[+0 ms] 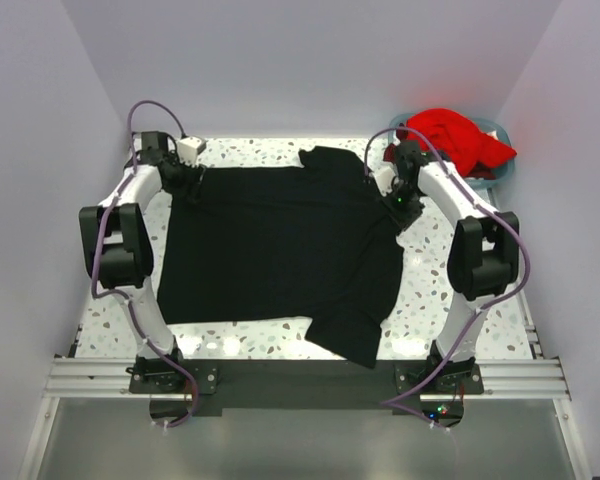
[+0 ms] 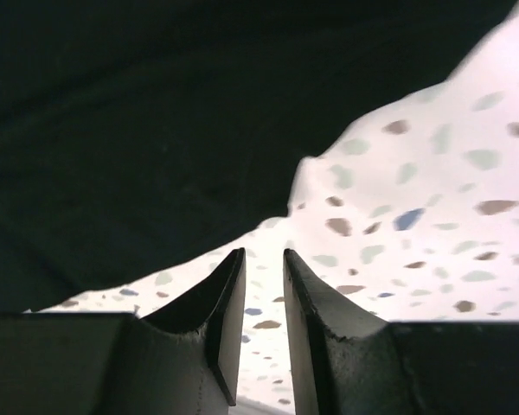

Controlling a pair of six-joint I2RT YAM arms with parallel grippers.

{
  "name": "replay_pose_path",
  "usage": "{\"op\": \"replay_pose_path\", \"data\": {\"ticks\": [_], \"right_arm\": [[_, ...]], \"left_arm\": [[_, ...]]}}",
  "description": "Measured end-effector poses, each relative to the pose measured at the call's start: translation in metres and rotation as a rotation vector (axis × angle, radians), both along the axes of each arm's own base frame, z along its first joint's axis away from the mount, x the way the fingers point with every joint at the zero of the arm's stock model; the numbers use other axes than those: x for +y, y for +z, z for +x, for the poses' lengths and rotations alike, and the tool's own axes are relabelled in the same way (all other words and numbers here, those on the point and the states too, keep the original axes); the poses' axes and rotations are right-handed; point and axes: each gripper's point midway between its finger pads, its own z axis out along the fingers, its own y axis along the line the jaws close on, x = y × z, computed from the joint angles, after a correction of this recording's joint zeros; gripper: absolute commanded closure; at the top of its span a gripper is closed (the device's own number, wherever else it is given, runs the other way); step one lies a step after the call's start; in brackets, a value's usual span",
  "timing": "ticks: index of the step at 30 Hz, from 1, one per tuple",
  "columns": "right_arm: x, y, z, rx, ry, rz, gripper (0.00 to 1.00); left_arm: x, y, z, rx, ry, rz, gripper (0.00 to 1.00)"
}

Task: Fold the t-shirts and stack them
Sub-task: Flatten the tshirt out

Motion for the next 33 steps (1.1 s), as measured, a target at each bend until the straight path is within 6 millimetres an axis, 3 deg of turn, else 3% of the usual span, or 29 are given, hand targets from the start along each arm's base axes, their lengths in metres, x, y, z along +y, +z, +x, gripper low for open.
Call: {"op": "replay_pose_path", "data": {"ticks": [4,10,15,23,28,33], "right_arm": [[0.002,-0.031,-0.036,0.134,0.041,-0.028,0.74],[0.005,-0.057,-0.057,0.201,0.088,-0.074,0.76],[-0.007,-0.080,-0.072,0.249,0.111,-0.150,0.76],[-0.012,-0.081,-0.095,0.279,0.188,-0.224,0.75],[0.000,-0.080,-0.123,0.330,0.272,-0.225,0.71],[0.018,-0.077,-0.157,0.415,0.352,-0.185,0.61]], "left_arm": [[-0.002,-0.009,-0.016,0.032,-0.007,-0.011,0.35],[-0.003,-0.048,-0.054,0.151,-0.011,-0.020,0.35],[0.001,-0.056,-0.064,0.174,-0.003,-0.014,0.36],[0.013,-0.057,-0.089,0.177,0.022,0.002,0.37],[0.021,-0.058,-0.109,0.192,0.035,0.013,0.37],[0.026,-0.058,-0.121,0.211,0.030,0.028,0.34]]}}
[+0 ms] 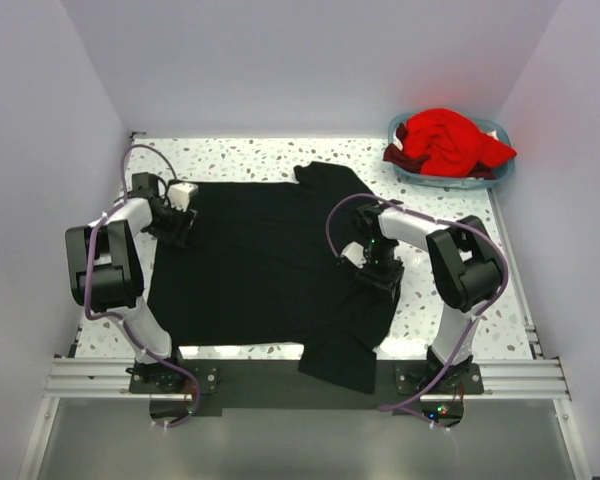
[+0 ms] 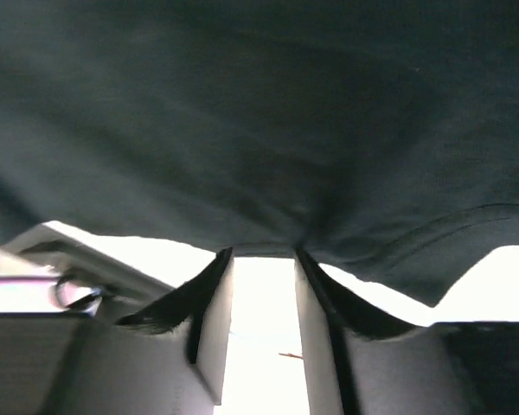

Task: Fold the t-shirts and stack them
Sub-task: Flatten the tshirt out

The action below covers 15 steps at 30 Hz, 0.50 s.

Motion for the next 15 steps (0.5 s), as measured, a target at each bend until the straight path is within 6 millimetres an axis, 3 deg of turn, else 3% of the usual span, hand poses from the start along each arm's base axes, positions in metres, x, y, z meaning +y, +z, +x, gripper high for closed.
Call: {"op": "replay_pose_path", "data": {"ticks": [3,5,11,15], "right_arm": [[0.012,0.011,0.002,0.019,-0.023,0.049,0.59],[0.022,0.027,0.027,-0.037,-0.066,0.111,0.58],[0.048,0.098,0.165,-0.399,-0.257,0.350,0.59],[0.046,0.114,0.240,-0.579,-0.369,0.422,0.59]], "left_arm": [[-0.002,0.002,-0.003,0.013,-0.007,-0.021,0.32],[-0.006,0.009,-0.001,0.014,-0.016,-0.050,0.32],[-0.013,0.055,0.044,-0.137,-0.055,-0.111,0.30],[-0.014,0.079,0.072,-0.237,-0.049,-0.133,0.30]]}}
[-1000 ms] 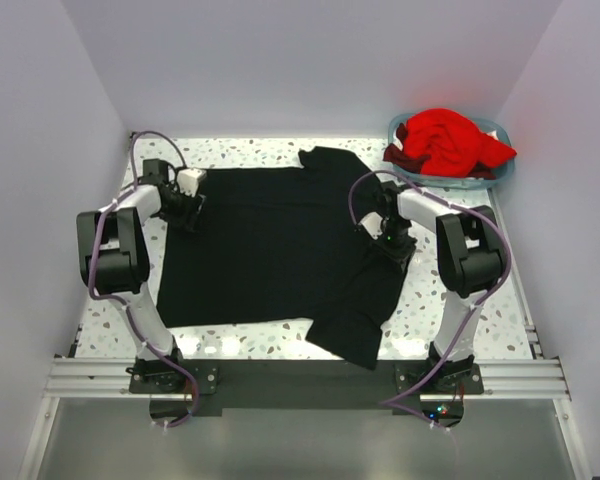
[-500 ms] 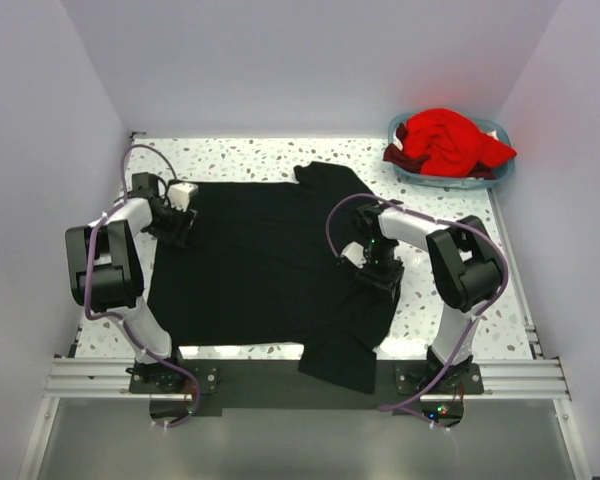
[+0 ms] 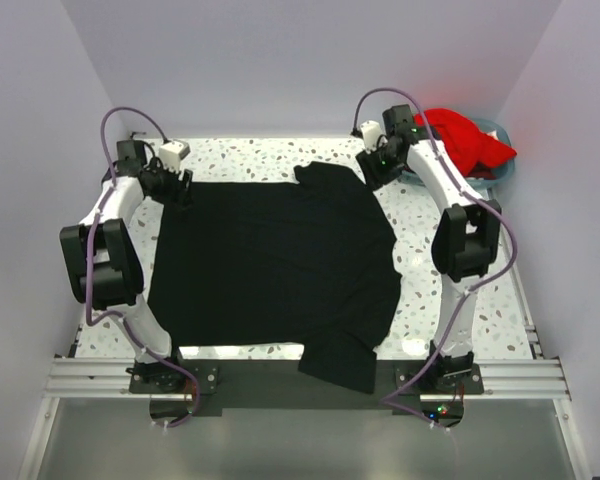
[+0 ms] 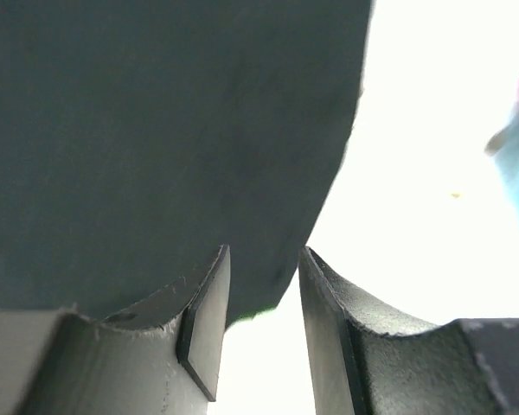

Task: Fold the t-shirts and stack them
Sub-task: Flatten the tshirt out, then fold the tshirt

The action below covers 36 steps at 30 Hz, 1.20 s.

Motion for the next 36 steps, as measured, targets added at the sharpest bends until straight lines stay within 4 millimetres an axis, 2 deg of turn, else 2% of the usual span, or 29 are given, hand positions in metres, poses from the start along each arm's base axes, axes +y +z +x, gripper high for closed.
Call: {"op": "replay_pose_path", "data": {"ticks": [2,5,9,11,15,23,31,34,35,36], "right_arm": [[0.000,-0.007,0.034,-0.051,-0.051,0.023,0.59],[0.001,-0.032,0.075,-0.077,-0.115,0.049,0.57],[0.005,-0.069,0.113,-0.093,-0.175,0.084,0.48],[0.008,-0.084,0.124,-0.097,-0.201,0.102,0.43],[0.013,-0.097,0.138,-0.118,-0.235,0.131,0.41],[0.025,-0.086,0.164,-0.201,-0.251,0.208,0.42],[0.040,-0.098,0.165,-0.173,-0.239,0.282,0.45],[0.044,-0.099,0.164,-0.170,-0.232,0.290,0.56],[0.045,-0.099,0.164,-0.169,-0.230,0.290,0.68],[0.046,-0.099,0.164,-0.169,-0.225,0.290,0.75]], "left_arm": [[0.001,0.007,0.014,-0.034,0.016,-0.015,0.29],[0.002,0.010,0.034,-0.062,0.047,-0.038,0.27],[0.004,0.001,0.050,-0.062,0.075,-0.063,0.26],[0.005,-0.005,0.054,-0.053,0.085,-0.071,0.25],[0.007,-0.011,0.062,-0.047,0.095,-0.072,0.24],[0.016,-0.023,0.091,-0.050,0.108,-0.059,0.24],[0.022,-0.032,0.105,-0.040,0.110,-0.053,0.23],[0.027,-0.032,0.108,-0.044,0.119,-0.051,0.22],[0.031,-0.031,0.111,-0.045,0.124,-0.052,0.22],[0.035,-0.031,0.114,-0.045,0.129,-0.053,0.22]]}}
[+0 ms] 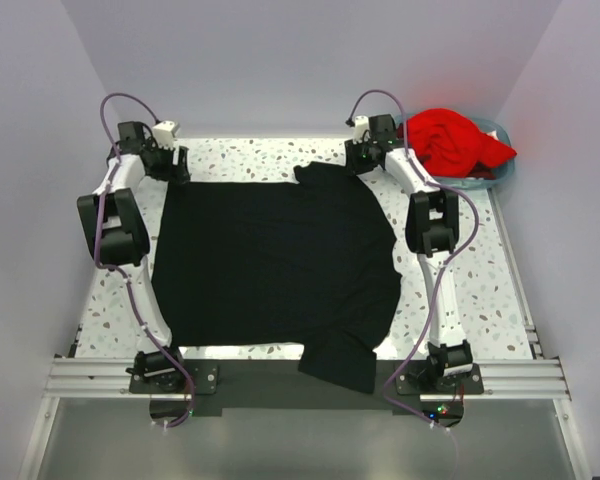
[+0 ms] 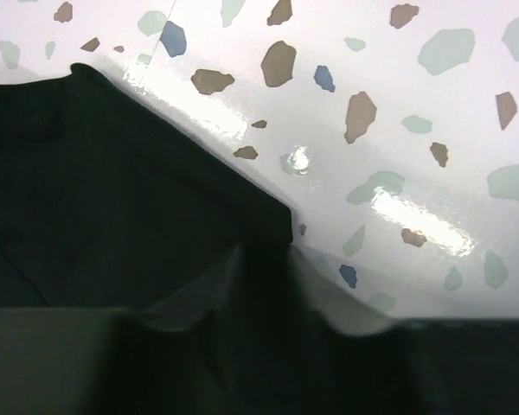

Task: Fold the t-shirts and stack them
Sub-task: Fold the tshirt

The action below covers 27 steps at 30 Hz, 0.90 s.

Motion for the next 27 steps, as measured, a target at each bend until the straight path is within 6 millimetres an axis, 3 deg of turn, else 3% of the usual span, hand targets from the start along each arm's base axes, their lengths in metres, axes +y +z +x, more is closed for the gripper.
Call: {"op": "replay_pose_path", "data": {"ticks": [3,10,21,27], "right_arm": [[0.005,-0.001,-0.002,0.002,0.013,0.005,1.00],[0.011,0.000,-0.004,0.003,0.030,0.013,1.00],[0.010,0.000,-0.003,-0.001,0.033,0.013,1.00],[0.010,0.001,-0.003,-0.003,0.034,0.015,1.00]], "left_arm": [[0.015,0.000,0.013,-0.012,0.005,-0.017,0.24],[0.040,-0.011,0.011,-0.014,-0.087,-0.027,0.32],[0.021,-0.030,0.020,-0.065,-0.281,-0.067,0.42],[0.018,-0.037,0.021,-0.071,-0.314,-0.084,0.55]]}}
